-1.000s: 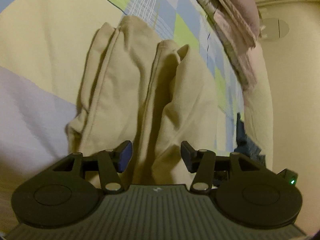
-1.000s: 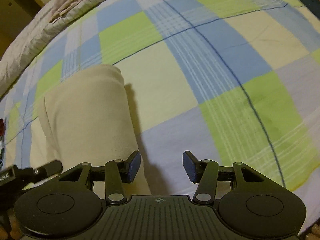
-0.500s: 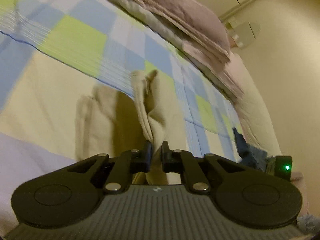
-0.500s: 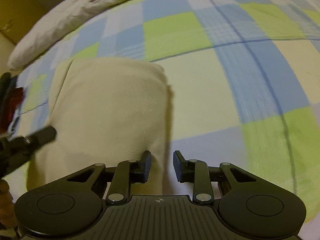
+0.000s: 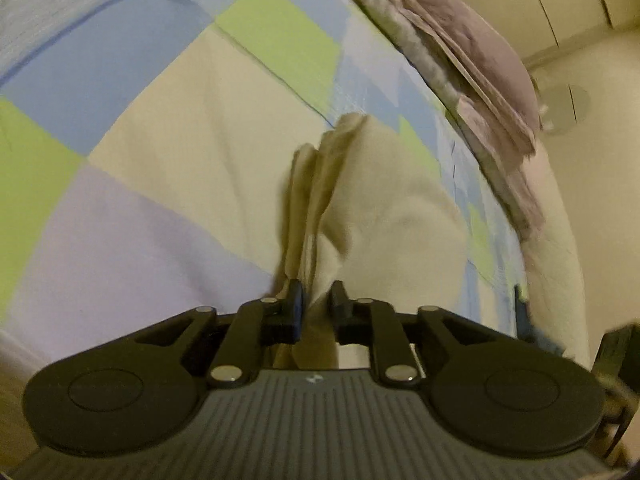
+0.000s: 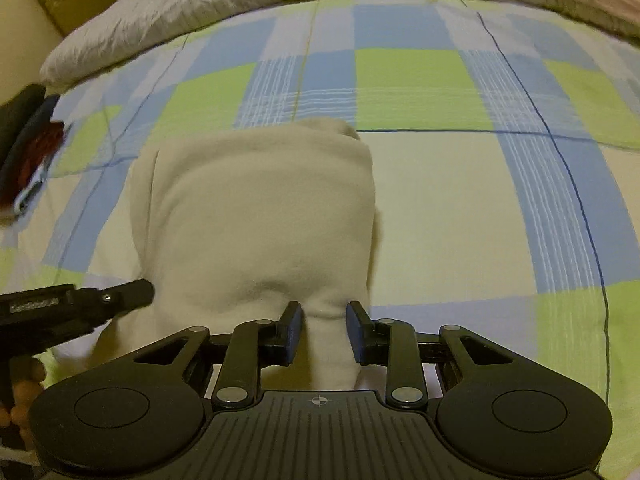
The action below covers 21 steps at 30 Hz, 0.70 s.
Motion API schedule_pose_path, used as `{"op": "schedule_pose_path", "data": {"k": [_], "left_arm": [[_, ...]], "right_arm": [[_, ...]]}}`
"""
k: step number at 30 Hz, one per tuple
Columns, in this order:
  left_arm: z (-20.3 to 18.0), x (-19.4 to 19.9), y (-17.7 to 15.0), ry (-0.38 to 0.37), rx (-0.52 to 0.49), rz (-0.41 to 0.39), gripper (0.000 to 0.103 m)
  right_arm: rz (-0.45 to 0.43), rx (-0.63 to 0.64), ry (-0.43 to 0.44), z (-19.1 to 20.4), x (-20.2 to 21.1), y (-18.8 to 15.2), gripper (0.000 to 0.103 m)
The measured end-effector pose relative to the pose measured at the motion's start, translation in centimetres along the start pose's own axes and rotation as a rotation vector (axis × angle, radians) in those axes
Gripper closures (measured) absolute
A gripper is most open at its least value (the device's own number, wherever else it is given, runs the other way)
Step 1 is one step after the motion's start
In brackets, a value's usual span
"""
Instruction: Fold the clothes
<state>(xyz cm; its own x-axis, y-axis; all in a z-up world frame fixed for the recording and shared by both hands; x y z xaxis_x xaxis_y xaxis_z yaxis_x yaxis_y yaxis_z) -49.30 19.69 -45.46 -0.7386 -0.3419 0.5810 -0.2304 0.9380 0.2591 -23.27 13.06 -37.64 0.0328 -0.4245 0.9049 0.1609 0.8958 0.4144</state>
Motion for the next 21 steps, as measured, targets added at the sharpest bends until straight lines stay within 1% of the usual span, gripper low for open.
{"op": "schedule_pose_path", "data": {"k": [1,2,3,4,5,6,8,10,11,13,14,15,17,19,21], "left_arm": [[-0.3,0.2,0.4,0.013,-0.003,0.013,0.08],[-0.7,0.5,0.9,0.034,-0.015,0.031,0.068],[-1.0,0.7,1.3,0.033,-0.02,0.039,0.066],[-1.3,1.0,1.9,0.01,-0.019,0.037,0.065],[-1.6,1.3,2.6,-0.012,-0.017,0.032,0.06],[-1.9,1.4,3.4,-0.03,-0.012,0.016,0.053],[-2.4,1.1,5.0,-0.061,0.0,-0.016,0.046],[-2.6,0.1,6.4,-0.103,0.013,-0.035,0.046],[-2.7,-0.5,7.2,-0.124,0.016,-0.046,0.05],[-2.8,-1.5,8.1,-0.148,-0.002,-0.073,0.085],[-2.8,-1.9,8.3,-0.133,-0.029,-0.074,0.1],[-2.8,-2.1,8.3,-0.113,-0.071,-0.076,0.101],[-2.7,-2.6,7.8,-0.043,-0.167,-0.076,0.101],[-1.8,-3.7,6.9,0.029,-0.196,-0.063,0.101],[-1.3,-4.4,6.6,0.043,-0.182,-0.085,0.099]], "right_arm": [[-0.001,0.007,-0.001,0.1,0.1,0.0,0.073],[0.005,-0.008,0.015,-0.3,0.4,0.4,0.073],[0.005,-0.042,0.038,-0.9,0.7,0.8,0.073],[-0.006,-0.087,0.061,-1.8,1.0,1.3,0.073],[-0.02,-0.134,0.082,-2.7,1.4,1.7,0.073],[-0.038,-0.185,0.097,-3.8,1.6,2.2,0.073],[-0.048,-0.268,0.117,-5.6,1.1,3.0,0.073],[-0.038,-0.351,0.151,-7.0,-0.2,3.8,0.073],[-0.031,-0.396,0.177,-7.5,-1.0,4.1,0.073],[-0.037,-0.458,0.227,-8.0,-1.9,4.9,0.073],[-0.048,-0.481,0.252,-8.1,-2.3,5.3,0.073],[-0.059,-0.495,0.269,-8.1,-2.5,5.7,0.073],[-0.086,-0.447,0.241,-7.3,-3.2,6.3,0.073],[-0.092,-0.396,0.198,-6.4,-4.4,6.5,0.073],[-0.096,-0.353,0.169,-5.9,-5.2,6.6,0.073]]}}
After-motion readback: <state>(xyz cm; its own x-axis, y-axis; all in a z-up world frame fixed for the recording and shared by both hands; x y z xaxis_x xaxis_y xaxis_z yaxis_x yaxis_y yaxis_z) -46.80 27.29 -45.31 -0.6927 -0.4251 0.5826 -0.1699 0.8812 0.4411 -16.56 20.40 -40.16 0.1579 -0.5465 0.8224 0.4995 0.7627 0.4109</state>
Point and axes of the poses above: each gripper's, at about its wrist camera, not at the fingertips, and x roughly against the way its jaws point, z to its left, y to its top, the point moved 3 cm from there along -x, roughly the way its jaws point, and after that the axes turned 7 degrees about -y, right-handed, at the moved point
